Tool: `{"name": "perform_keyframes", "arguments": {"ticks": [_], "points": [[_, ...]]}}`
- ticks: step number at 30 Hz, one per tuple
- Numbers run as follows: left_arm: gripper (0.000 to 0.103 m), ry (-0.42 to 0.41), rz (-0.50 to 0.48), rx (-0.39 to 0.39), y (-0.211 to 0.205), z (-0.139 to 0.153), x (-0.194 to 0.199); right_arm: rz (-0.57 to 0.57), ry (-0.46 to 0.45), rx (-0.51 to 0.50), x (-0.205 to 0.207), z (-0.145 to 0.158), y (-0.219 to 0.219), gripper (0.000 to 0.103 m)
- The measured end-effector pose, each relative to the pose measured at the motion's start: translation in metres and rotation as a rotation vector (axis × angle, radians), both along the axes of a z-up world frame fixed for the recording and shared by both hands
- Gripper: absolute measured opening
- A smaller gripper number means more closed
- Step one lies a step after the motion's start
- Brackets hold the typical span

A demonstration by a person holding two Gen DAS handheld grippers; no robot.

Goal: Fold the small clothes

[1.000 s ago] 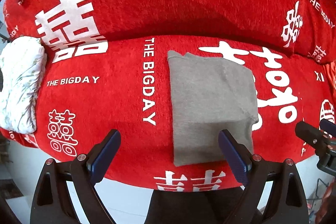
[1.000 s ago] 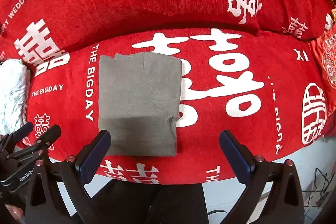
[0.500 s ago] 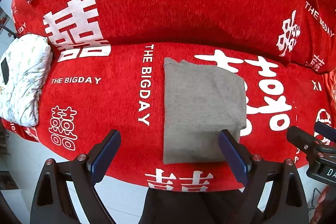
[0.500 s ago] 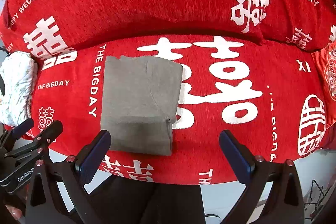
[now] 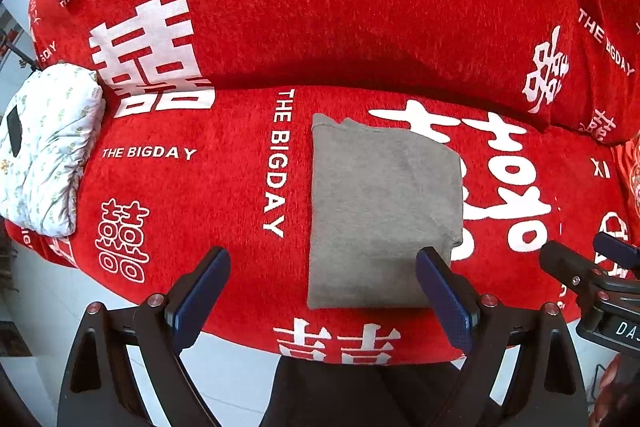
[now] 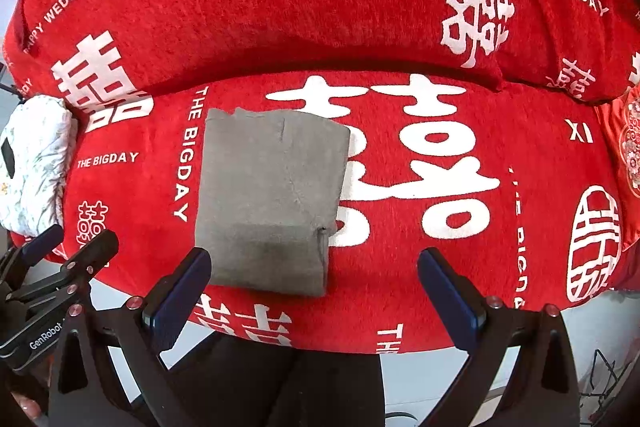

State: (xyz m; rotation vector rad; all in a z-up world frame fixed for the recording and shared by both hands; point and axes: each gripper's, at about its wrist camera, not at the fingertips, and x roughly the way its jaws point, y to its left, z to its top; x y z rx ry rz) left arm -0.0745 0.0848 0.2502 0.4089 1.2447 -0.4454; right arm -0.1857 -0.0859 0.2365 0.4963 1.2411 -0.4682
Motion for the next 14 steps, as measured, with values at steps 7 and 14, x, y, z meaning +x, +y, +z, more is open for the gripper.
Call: {"name": "perform_keyframes", "arguments": {"ticks": [7,14], "points": [[0.094,0.004,0.016,-0.012,0.0022,0.0013,-0.0014,0.0,0.0,0.002,-0.0018,-0.0002,-0.0004,0.103],[0.094,-0.003,0.004,-0.038,0.0061,0.004,-0.0031,-0.003,0.0,0.003,-0.0043,-0.001,0.0003,0.103]]}}
